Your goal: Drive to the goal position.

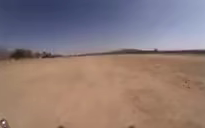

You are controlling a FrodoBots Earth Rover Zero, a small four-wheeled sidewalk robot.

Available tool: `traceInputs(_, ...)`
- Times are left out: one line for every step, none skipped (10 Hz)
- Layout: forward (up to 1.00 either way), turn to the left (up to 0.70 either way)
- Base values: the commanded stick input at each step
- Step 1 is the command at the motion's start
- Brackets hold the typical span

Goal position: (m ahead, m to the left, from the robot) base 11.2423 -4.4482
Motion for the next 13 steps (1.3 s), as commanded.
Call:
traceInputs(1.00, 0.00)
traceInputs(1.00, 0.00)
traceInputs(1.00, 0.00)
traceInputs(1.00, 0.00)
traceInputs(1.00, 0.17)
traceInputs(1.00, 0.27)
traceInputs(1.00, 0.27)
traceInputs(1.00, 0.26)
traceInputs(1.00, 0.10)
traceInputs(1.00, 0.00)
traceInputs(1.00, 0.00)
traceInputs(1.00, 0.00)
traceInputs(1.00, 0.00)
